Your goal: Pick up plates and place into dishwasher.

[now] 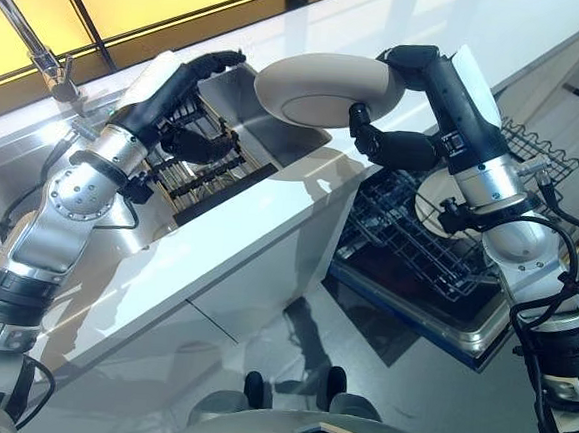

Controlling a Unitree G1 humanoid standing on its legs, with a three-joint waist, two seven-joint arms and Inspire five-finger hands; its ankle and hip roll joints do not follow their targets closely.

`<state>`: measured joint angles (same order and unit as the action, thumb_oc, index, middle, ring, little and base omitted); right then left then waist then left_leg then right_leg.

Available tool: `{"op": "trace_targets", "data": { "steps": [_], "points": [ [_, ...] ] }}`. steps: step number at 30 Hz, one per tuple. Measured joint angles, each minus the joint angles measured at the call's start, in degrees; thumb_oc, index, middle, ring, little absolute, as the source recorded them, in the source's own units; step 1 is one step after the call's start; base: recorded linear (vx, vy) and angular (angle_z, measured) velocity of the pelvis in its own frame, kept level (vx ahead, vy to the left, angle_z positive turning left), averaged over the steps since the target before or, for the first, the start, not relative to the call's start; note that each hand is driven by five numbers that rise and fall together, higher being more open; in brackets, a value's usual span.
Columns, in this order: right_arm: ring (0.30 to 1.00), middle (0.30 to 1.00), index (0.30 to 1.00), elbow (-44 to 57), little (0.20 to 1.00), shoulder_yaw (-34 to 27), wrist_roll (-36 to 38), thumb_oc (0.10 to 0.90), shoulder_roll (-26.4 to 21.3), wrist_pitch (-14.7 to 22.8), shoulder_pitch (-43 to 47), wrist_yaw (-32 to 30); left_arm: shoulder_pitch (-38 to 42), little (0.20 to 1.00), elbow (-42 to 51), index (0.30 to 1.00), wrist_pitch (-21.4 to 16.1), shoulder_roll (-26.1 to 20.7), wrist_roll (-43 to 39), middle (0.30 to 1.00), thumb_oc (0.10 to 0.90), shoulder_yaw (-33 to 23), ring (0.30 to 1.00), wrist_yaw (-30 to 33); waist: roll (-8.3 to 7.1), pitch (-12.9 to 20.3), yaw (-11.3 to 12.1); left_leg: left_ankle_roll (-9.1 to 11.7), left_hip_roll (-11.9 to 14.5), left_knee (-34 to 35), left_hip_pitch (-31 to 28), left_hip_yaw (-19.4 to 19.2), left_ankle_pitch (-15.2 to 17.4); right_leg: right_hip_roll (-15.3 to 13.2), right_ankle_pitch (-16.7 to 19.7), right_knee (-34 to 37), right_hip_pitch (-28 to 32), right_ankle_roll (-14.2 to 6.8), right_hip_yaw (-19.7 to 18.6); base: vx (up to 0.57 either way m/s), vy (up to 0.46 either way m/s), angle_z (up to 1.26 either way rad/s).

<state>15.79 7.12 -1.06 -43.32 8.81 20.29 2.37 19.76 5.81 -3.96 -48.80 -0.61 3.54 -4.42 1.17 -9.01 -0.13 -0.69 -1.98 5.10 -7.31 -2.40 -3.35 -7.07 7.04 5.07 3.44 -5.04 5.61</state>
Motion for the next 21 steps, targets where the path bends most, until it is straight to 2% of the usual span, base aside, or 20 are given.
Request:
{"op": "trace_targets", "data": {
  "steps": [5,13,16,21],
  "points": [
    [0.3,0.3,0.3,0.0,0.2,-0.14,-0.04,0.1,-0.03,0.0,-0.36,-1.25,-1.2,0.9,0.2,0.9,0.02,0.06,-0.12,0.9,0.8,-4.4,0.9,3.33,-0.05,0.03,0.03,0.01,0.0,0.0,0.03,0.12,0.01,-0.01,0.0,0.0,0.01,0.0,0.1,0.0,0.0,0.0],
    [0.3,0.3,0.3,-0.06,0.2,-3.08,-0.36,0.1,-0.49,0.15,-2.24,-3.38,-2.01,0.9,0.0,0.9,0.08,0.05,-1.51,0.9,0.8,-7.04,0.9,7.85,-0.33,0.19,0.15,0.27,-0.05,0.01,0.12,0.24,0.17,-0.07,-0.01,0.0,0.02,-0.02,0.12,0.0,0.0,0.0],
    [0.3,0.3,0.3,-0.15,0.2,-5.3,-1.39,0.1,-0.51,0.17,-3.33,-5.55,-3.36,0.9,-0.01,0.9,0.26,0.05,-1.67,0.9,0.8,-8.5,0.9,7.94,-0.33,0.19,0.03,0.27,-0.04,0.02,0.12,0.22,0.18,-0.06,-0.03,0.0,0.02,-0.03,0.11,0.0,0.0,0.0],
    [0.3,0.3,0.3,-0.22,0.2,-13.08,-2.47,0.1,-0.51,0.9,-8.38,-12.74,-9.27,0.9,-0.03,0.9,0.61,0.64,-1.67,0.9,0.8,-10.08,0.9,7.48,-0.35,0.19,-0.13,0.26,-0.05,0.02,0.08,0.15,0.19,-0.05,-0.13,0.0,0.01,-0.17,-0.14,0.0,0.0,0.0]
  ]
}}
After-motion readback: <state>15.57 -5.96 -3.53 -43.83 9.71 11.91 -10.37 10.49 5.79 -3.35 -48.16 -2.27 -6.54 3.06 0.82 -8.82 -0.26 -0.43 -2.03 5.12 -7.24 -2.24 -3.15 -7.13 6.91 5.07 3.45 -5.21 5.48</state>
